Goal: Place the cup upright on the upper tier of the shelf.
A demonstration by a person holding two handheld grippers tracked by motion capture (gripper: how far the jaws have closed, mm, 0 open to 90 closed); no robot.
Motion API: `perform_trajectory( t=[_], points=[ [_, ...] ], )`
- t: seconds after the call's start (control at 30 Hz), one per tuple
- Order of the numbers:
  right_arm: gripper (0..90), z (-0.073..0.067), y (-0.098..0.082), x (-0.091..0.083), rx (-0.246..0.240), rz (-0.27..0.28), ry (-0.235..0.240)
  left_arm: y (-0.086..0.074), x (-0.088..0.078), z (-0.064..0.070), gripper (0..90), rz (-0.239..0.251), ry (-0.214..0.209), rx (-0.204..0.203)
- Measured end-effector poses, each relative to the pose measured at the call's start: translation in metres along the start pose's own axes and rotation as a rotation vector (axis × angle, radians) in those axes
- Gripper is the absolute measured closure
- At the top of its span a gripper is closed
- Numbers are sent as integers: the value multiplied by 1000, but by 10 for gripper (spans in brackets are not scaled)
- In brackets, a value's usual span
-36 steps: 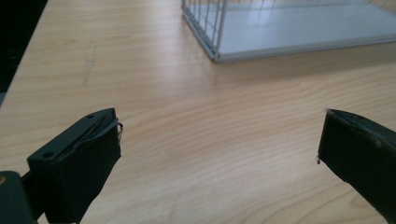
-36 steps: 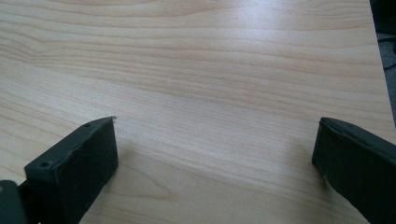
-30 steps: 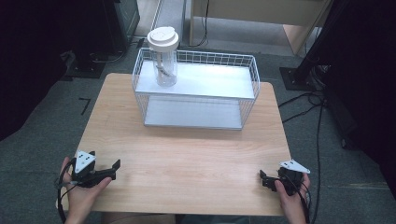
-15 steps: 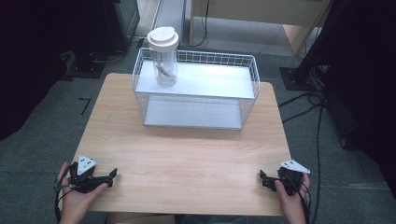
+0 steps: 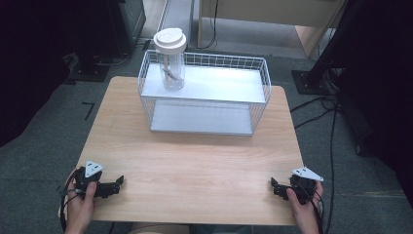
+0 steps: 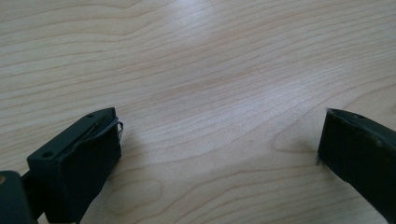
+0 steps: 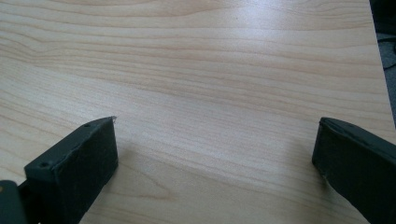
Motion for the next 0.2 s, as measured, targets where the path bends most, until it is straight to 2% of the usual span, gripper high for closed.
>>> perform_trajectory(
  t=[0.2],
  points=[
    [0, 0, 0, 0, 1, -1, 0, 1, 1, 1, 0, 2, -5, 4]
  ],
)
Point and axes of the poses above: each handheld gripper's, and its own axes: x roughly forward along the jaws, y roughly out of its top, z roughly to its right, the point moved 2 cm from there along x, roughly forward along the jaws, and after that the axes turned 11 degrees about -y, right-handed, at the moved point
